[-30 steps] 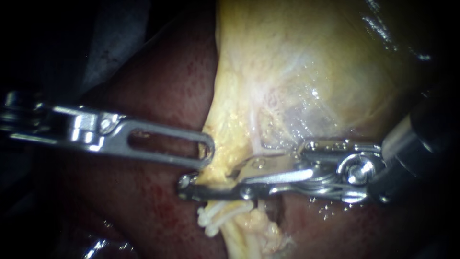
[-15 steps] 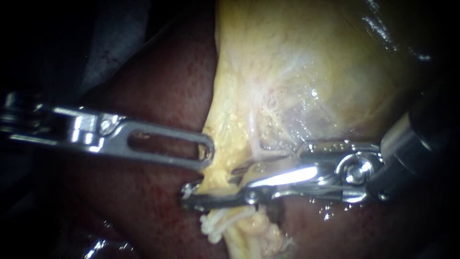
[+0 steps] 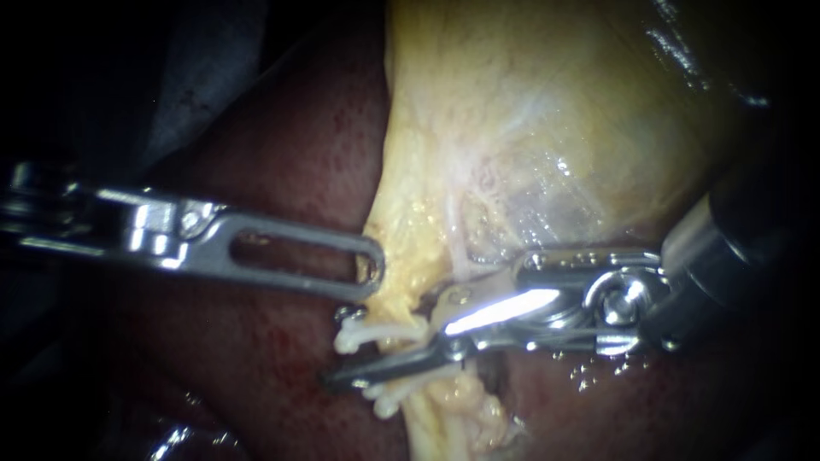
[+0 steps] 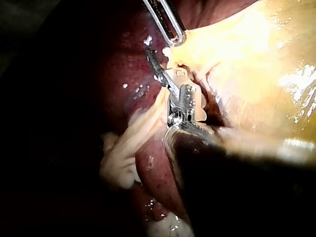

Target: Going back third clip left tube

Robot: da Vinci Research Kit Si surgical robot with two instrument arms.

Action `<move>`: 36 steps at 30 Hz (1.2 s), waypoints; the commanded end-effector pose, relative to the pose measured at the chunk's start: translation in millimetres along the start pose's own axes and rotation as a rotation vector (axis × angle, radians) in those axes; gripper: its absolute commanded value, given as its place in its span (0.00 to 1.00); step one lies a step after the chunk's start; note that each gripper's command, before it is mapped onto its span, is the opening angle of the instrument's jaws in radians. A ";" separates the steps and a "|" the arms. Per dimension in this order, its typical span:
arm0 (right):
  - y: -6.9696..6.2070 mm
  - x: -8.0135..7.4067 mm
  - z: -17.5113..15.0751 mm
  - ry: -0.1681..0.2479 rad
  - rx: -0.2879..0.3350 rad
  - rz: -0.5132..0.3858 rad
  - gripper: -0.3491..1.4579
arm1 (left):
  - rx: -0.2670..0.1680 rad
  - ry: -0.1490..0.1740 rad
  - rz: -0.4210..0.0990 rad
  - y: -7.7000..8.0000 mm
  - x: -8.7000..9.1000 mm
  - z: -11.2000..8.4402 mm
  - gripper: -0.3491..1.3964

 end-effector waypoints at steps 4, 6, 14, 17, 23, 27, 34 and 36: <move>-0.3 0.3 -1.9 -0.001 0.007 -0.001 0.46 | 0.000 0.002 0.001 0.1 0.0 0.0 0.00; -0.3 0.4 -2.9 0.002 0.006 0.001 0.46 | 0.000 0.002 0.001 0.2 0.0 0.1 0.00; -0.5 1.6 -8.5 0.022 -0.005 0.012 0.45 | 0.001 0.003 0.002 0.3 0.0 0.0 0.00; -0.7 2.2 -10.8 0.033 -0.014 0.011 0.45 | 0.001 0.003 0.002 0.4 0.0 0.0 0.00; -1.2 2.9 -15.3 0.047 -0.026 0.008 0.44 | 0.000 0.003 0.004 0.8 -0.2 0.2 0.00; -1.4 3.1 -17.8 0.055 -0.034 -0.002 0.44 | 0.000 0.003 0.004 1.0 -0.3 0.3 0.00; -1.6 3.7 -21.0 0.070 -0.057 -0.023 0.44 | 0.000 0.003 0.005 1.4 -0.5 0.5 0.00; -1.6 3.7 -21.5 0.072 -0.060 -0.026 0.44 | 0.000 0.003 0.006 1.6 -0.6 0.6 0.00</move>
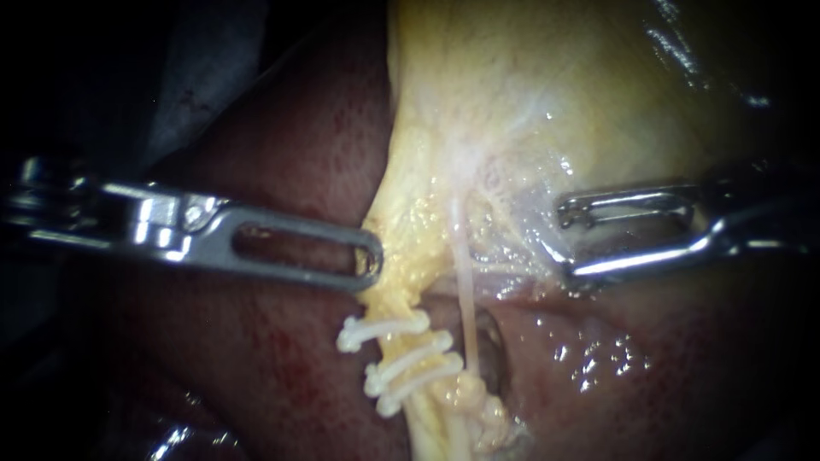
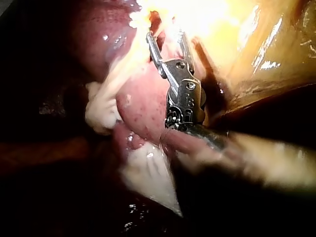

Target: Going back third clip left tube

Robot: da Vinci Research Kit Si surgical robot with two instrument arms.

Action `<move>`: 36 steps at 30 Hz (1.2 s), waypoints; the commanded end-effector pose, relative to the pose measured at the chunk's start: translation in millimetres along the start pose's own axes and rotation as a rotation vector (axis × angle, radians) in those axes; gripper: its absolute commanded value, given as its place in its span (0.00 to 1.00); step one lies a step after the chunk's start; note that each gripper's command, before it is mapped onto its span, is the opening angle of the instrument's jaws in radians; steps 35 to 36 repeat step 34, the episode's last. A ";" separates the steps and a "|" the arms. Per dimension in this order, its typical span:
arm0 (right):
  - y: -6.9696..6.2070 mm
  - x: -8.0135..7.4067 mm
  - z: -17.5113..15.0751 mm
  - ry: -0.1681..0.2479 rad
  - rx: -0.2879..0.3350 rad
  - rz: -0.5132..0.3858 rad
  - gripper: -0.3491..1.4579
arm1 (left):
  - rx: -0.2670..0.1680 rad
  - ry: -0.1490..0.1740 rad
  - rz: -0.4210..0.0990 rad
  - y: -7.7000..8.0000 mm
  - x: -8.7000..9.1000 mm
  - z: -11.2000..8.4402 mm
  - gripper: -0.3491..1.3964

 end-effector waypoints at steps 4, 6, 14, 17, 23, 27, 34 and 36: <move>0.0 0.0 -0.3 -0.001 0.001 0.001 0.44 | -0.003 -0.003 0.002 0.4 0.0 0.6 0.00; 0.0 0.0 -0.3 -0.001 0.001 0.001 0.44 | -0.005 -0.004 0.004 0.7 0.3 1.7 0.00; -0.4 0.1 -0.8 0.002 -0.002 -0.003 0.44 | 0.002 0.020 0.022 1.0 2.3 7.8 0.00; -0.5 0.3 -1.1 0.003 -0.004 -0.006 0.44 | 0.004 0.023 0.024 0.3 2.4 8.4 0.00; -0.6 0.7 -1.6 0.008 -0.012 -0.010 0.44 | 0.006 0.026 0.025 -0.2 2.1 8.8 0.00; -0.6 0.7 -1.7 0.008 -0.012 -0.010 0.44 | 0.007 0.027 0.026 -0.1 2.1 8.7 0.00; -0.6 0.8 -1.7 0.008 -0.012 -0.009 0.44 | 0.009 0.029 0.026 -0.3 1.9 8.5 0.00; -0.6 0.8 -1.7 0.008 -0.012 -0.009 0.44 | 0.009 0.029 0.026 -0.3 1.9 8.5 0.00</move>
